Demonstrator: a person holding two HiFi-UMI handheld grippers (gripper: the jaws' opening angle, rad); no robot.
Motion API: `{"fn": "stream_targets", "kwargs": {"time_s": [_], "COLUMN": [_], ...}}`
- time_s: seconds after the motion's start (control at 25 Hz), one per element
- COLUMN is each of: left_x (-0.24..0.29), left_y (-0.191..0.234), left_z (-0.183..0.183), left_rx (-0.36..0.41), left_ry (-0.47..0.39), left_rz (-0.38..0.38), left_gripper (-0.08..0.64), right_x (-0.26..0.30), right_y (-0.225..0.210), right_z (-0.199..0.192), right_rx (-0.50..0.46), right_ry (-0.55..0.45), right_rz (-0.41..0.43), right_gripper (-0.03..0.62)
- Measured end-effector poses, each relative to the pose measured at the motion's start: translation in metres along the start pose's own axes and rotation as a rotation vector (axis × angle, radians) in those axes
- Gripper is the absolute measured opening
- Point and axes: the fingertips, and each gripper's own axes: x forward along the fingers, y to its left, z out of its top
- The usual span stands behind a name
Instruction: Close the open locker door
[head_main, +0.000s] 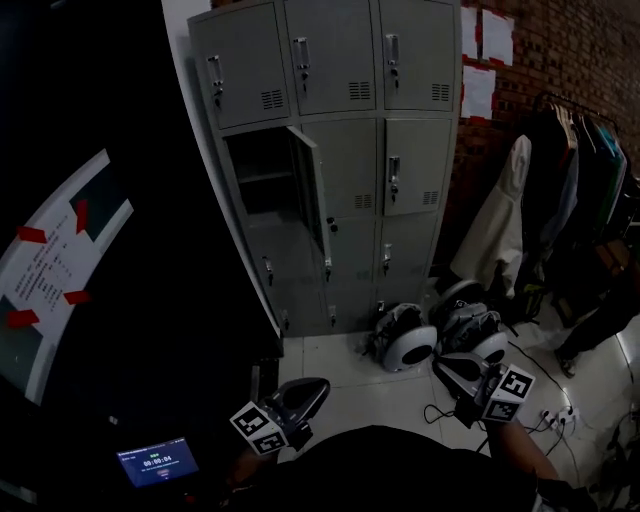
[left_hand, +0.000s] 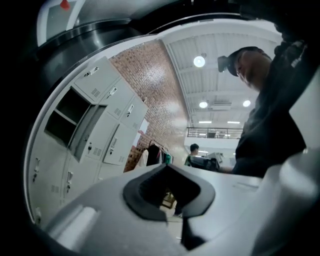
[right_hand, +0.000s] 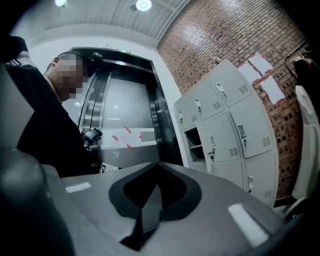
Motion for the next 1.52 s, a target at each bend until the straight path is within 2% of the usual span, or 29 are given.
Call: {"fn": "stream_targets", "kwargs": {"time_s": [0.16,0.28,0.4,0.6,0.84,0.96,1.12,1.36,1.52], "left_x": [-0.013,-0.02,-0.028,-0.033,-0.009,0.012,0.038,0.043,0.034], "left_y": [0.068,0.11,0.145,0.203,0.262,0.287,0.315,0.347,0.371], "left_z": [0.025,0.041,0.049,0.053,0.083,0.102,0.119,0.127,0.13], "left_rx": [0.015,0.029,0.041,0.054,0.131,0.138,0.154,0.14,0.117], "left_ry": [0.0,-0.005,-0.024,-0.045,-0.086,-0.128,-0.165,-0.173,-0.183], "left_rz": [-0.026,-0.015,0.02,0.119,0.326,0.445,0.525,0.597,0.588], "left_gripper": [0.003,0.003,0.003,0.003,0.003,0.003,0.003,0.003,0.003], "right_x": [0.077,0.129,0.168,0.23,0.326,0.37,0.417,0.452,0.475], "right_y": [-0.033,-0.049,-0.073,-0.141,-0.224,-0.259,-0.284,-0.266,-0.242], "right_z": [0.021,0.042,0.058,0.081,0.114,0.124,0.133,0.137,0.129], "right_rx": [-0.062,-0.098,-0.138,-0.233,-0.329,-0.325,-0.339,-0.31,-0.345], "right_ry": [-0.013,-0.022,-0.015,0.009,-0.032,-0.036,-0.035,-0.051,-0.052], "right_rz": [-0.023,0.001,0.022,0.06,0.219,0.306,0.459,0.642,0.685], "right_gripper": [0.006,0.022,0.055,0.112,0.147,0.156,0.156,0.163,0.181]}}
